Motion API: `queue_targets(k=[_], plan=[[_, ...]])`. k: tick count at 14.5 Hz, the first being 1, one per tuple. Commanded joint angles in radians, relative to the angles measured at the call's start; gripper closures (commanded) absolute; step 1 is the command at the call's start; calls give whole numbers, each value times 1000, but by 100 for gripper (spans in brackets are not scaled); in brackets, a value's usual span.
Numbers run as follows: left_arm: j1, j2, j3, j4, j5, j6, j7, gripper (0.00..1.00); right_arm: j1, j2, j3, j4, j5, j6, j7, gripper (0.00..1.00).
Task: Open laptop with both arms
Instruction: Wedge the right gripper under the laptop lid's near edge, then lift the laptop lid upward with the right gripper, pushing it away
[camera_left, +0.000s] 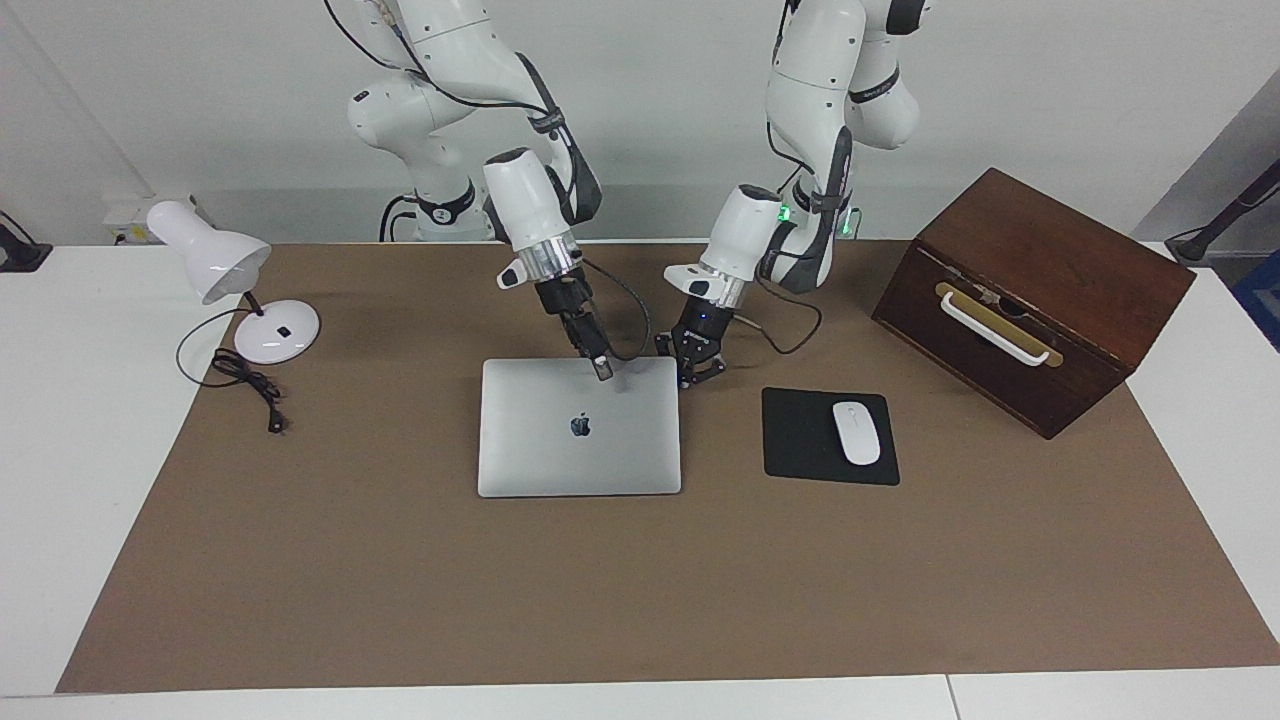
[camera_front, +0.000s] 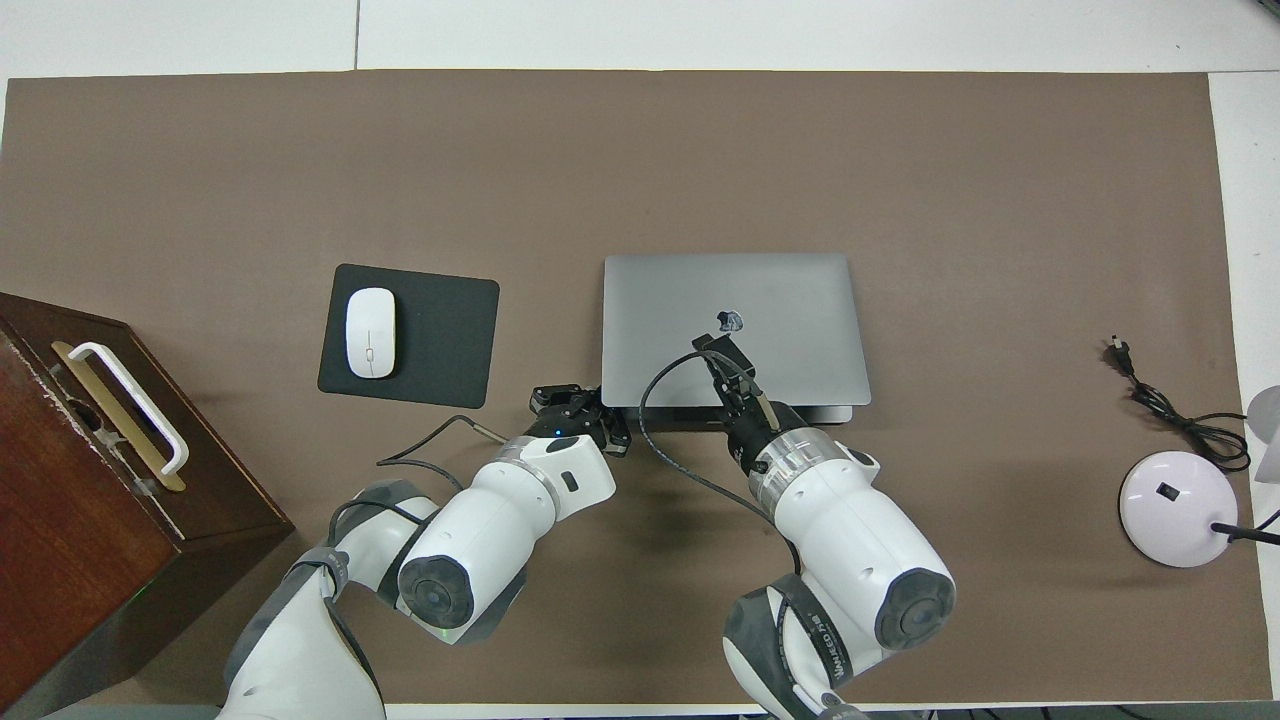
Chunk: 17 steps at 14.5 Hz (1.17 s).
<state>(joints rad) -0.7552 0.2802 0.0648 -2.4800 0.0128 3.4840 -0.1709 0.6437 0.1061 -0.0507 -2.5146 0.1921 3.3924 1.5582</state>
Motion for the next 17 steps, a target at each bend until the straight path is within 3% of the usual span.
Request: queue_targets(k=[1,9,17], plan=[[-33,42,4,15,-7,16,4,100,-18,17,9,37,18,-19,-24,0],[-33,42,4,15,-8,16,4,100,-19,29,6,140,18,-172,-38,0],[-33,42,4,15,-7,16,4,100,-79,23,6,272,18,-406,-168,0]])
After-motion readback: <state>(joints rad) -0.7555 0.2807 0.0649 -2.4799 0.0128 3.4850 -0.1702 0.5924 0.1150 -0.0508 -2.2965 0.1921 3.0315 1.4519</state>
